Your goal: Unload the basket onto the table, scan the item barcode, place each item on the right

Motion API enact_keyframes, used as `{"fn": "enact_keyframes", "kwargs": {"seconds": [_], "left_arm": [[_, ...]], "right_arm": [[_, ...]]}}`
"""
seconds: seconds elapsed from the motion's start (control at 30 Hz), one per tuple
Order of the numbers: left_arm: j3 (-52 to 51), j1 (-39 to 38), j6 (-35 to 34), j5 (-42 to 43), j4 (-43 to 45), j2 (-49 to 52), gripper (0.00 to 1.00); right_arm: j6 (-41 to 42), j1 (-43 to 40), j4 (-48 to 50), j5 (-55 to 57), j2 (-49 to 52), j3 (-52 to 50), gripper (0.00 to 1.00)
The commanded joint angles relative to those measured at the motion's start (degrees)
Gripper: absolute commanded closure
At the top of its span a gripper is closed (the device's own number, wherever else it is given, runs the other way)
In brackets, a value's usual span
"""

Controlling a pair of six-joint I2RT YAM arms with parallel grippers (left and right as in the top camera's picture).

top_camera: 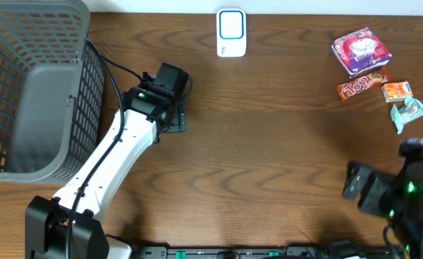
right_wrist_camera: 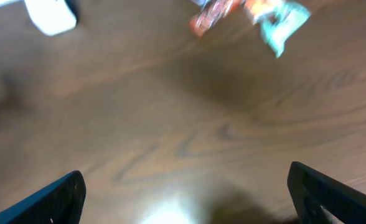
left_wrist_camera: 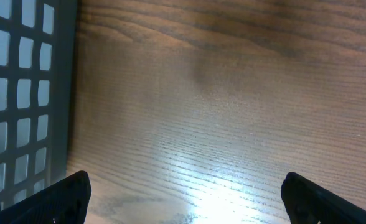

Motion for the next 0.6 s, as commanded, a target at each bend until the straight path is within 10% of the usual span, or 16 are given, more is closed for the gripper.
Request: {"fn": "enact_keyframes", "kwargs": {"seconds": [0.0,0.57], "left_arm": [[0.4,0.2,-0.5,-0.5,-0.4,-0.4,0.02],[0.4,0.2,-0.5,-0.5,-0.3,-0.4,0.02]], "right_arm": [[1.5,0.4,-2.0,-4.8,-3.3,-3.0,0.01],[1.4,0.7,-12.3,-4.7,-4.3,-3.3,0.01]]}}
